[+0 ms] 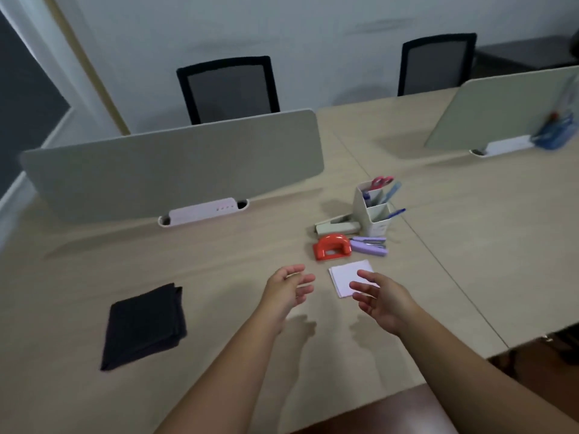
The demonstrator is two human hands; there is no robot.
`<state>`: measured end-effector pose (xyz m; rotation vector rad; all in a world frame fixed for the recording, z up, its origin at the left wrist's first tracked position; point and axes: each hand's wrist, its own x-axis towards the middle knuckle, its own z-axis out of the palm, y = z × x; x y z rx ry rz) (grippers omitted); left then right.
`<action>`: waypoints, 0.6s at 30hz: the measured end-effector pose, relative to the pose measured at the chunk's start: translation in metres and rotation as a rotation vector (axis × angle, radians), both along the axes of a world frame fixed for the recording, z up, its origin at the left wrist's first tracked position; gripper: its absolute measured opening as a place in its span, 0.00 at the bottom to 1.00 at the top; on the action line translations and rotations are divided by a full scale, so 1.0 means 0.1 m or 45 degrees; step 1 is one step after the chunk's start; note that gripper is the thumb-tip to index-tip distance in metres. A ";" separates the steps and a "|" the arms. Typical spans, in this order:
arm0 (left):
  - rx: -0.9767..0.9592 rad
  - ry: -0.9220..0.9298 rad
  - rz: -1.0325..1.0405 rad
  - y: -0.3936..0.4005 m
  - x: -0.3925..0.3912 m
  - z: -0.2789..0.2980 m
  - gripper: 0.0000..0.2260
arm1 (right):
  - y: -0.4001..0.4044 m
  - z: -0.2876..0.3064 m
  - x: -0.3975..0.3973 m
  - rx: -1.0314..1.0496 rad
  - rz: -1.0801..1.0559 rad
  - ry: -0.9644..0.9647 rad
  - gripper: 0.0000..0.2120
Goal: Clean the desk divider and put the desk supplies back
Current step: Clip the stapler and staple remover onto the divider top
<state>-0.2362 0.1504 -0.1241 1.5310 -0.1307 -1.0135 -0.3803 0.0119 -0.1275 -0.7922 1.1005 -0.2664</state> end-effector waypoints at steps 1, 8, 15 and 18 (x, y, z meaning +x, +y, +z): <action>0.014 -0.008 -0.035 -0.10 0.01 0.00 0.07 | -0.08 -0.03 0.00 -0.006 -0.034 0.013 0.12; 0.063 -0.113 -0.318 -0.80 0.32 -0.02 0.06 | -0.65 -0.13 0.11 -0.094 -0.293 0.048 0.10; 0.157 -0.187 -0.374 -1.45 0.63 -0.17 0.07 | -1.16 -0.22 0.27 -0.174 -0.391 0.144 0.05; 0.197 -0.365 -0.368 -1.71 0.74 -0.33 0.10 | -1.36 -0.35 0.32 -0.260 -0.340 0.219 0.06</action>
